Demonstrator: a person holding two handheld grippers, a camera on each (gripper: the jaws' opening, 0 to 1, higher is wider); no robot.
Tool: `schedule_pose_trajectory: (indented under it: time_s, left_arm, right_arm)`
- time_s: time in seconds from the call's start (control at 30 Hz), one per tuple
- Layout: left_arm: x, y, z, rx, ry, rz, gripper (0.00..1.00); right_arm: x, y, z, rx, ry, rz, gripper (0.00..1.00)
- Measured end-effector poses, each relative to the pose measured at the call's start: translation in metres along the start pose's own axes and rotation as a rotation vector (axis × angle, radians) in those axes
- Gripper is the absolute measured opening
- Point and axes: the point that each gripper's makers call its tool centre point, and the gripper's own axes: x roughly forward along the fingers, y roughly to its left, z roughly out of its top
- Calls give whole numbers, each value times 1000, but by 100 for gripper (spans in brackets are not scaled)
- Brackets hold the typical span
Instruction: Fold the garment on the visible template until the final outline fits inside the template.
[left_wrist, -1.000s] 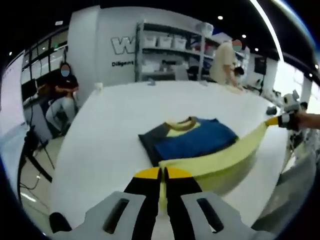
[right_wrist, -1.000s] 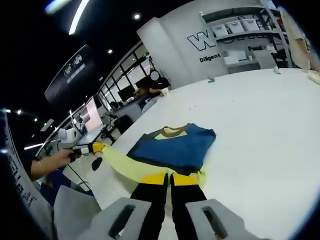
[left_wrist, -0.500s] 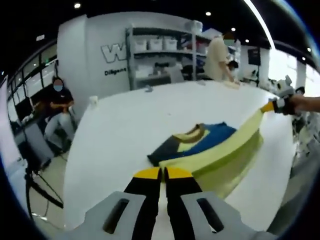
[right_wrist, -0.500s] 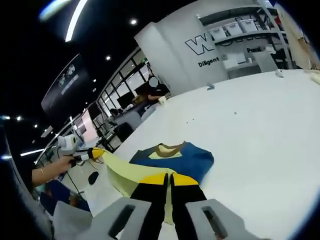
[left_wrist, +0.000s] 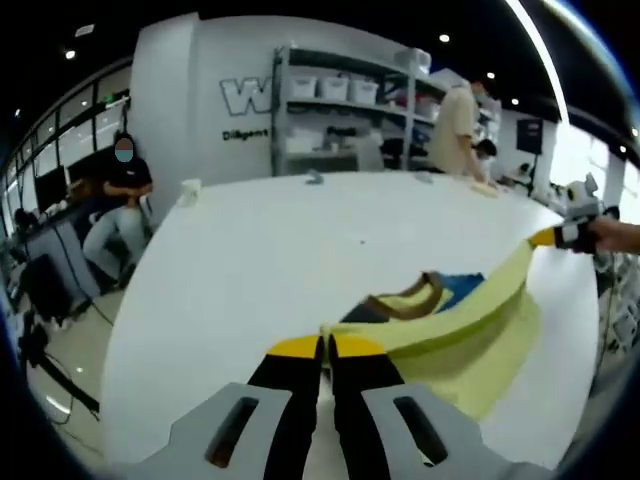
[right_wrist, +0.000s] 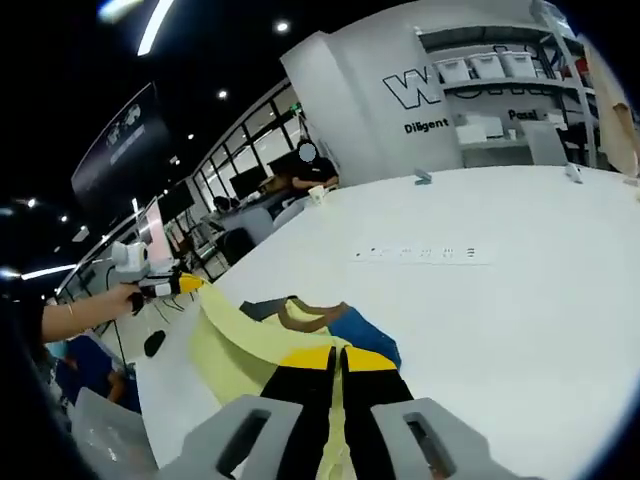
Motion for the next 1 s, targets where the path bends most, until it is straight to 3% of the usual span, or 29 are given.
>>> schedule_pose_trajectory:
  time_s: [0.17,0.27,0.37,0.5,0.73,0.97,1.0]
  left_arm:
    - [19,2,-2,48,31,10,0]
    - [32,8,-10,-6,35,3,0]
    - [42,14,-18,5,51,1,0]
    - [50,15,-16,-11,43,-13,0]
    - [70,26,-39,-6,96,15,1]
    - [73,30,-42,4,118,31,1]
    - [77,33,-47,8,121,31,1]
  right_arm:
    - [20,-16,10,18,-14,-20,0]
    - [26,-26,10,48,-22,-38,0]
    - [33,-32,4,69,-26,-41,0]
    - [44,-42,-9,2,33,-66,0]
    - [60,-51,-18,18,49,-83,0]
    - [74,-59,-22,24,45,-87,0]
    - [76,-60,-22,-32,45,-95,0]
